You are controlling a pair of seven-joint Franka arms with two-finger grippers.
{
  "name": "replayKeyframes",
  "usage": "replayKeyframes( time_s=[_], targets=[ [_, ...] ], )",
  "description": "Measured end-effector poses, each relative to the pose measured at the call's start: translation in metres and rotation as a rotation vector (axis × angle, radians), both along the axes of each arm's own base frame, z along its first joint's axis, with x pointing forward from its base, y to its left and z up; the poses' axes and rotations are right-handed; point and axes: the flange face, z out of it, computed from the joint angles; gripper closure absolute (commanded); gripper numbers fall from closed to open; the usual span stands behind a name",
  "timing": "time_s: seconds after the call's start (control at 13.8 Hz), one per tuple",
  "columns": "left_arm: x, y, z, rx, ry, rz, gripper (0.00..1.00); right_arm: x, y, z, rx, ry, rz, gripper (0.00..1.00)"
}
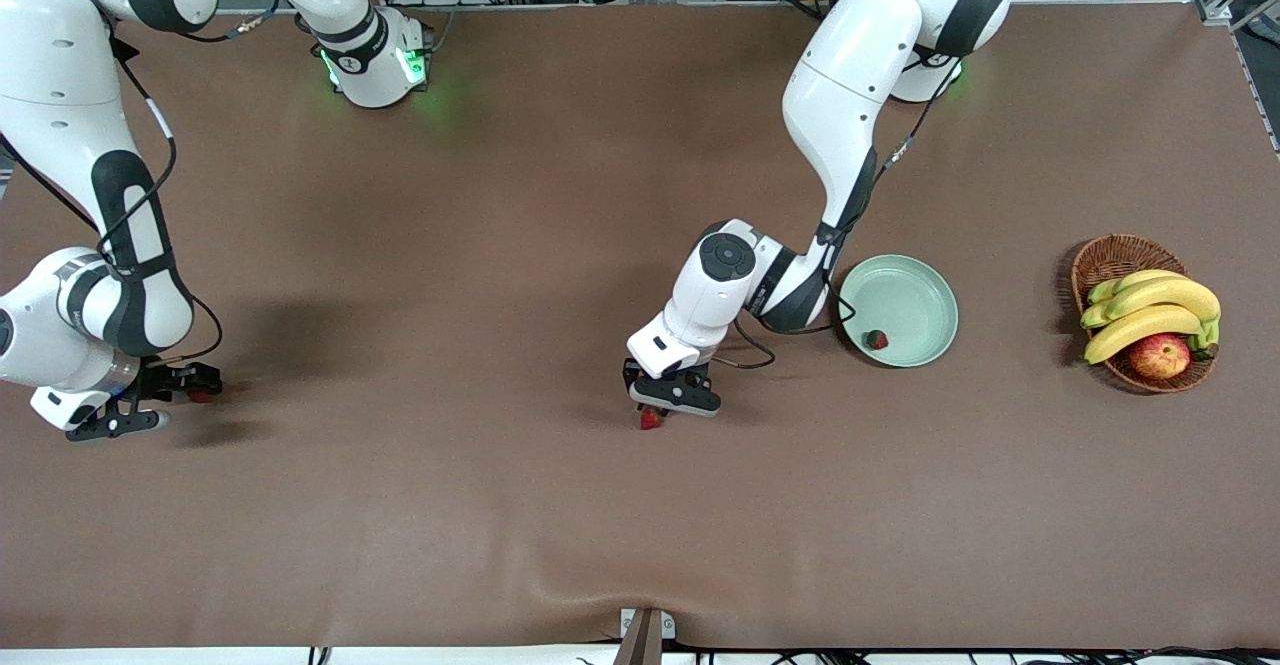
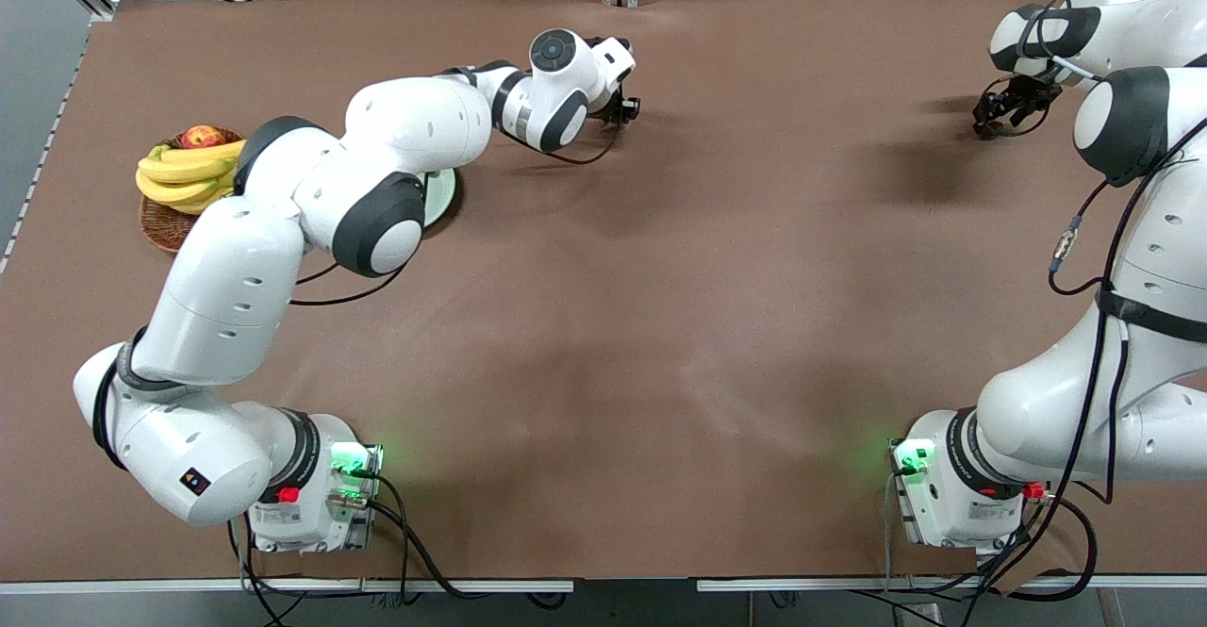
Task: Collect all strawberries into plate
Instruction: 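Grasp the mid-table strawberry with the left gripper while the right grasps another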
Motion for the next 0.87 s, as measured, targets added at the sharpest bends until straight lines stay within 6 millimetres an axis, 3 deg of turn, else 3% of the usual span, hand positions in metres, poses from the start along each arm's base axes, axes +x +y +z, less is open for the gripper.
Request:
replayKeyframes(
  time_s=[0.07,0.14,0.29,0.65,0.87],
  targets=[
    [0.000,0.000,-0.004,-0.003,-0.005,0.000,0.60,0.000,0.000,0.000,0.000,0.000,0.000,0.74],
    [0.000,0.001,-0.005,-0.004,-0.009,0.001,0.71,0.000,0.000,0.000,0.000,0.000,0.000,0.82],
    [0.001,0.002,-0.006,-0.005,-0.012,0.002,0.99,0.000,0.000,0.000,0.000,-0.002,-0.001,0.86],
    [0.011,0.002,0.011,-0.026,-0.045,0.010,1.00,0.010,0.006,0.010,-0.001,-0.024,0.014,0.87],
    [0.016,0.018,0.026,-0.012,-0.025,0.030,1.00,0.025,0.040,0.035,0.022,-0.021,0.047,0.87]
  ],
)
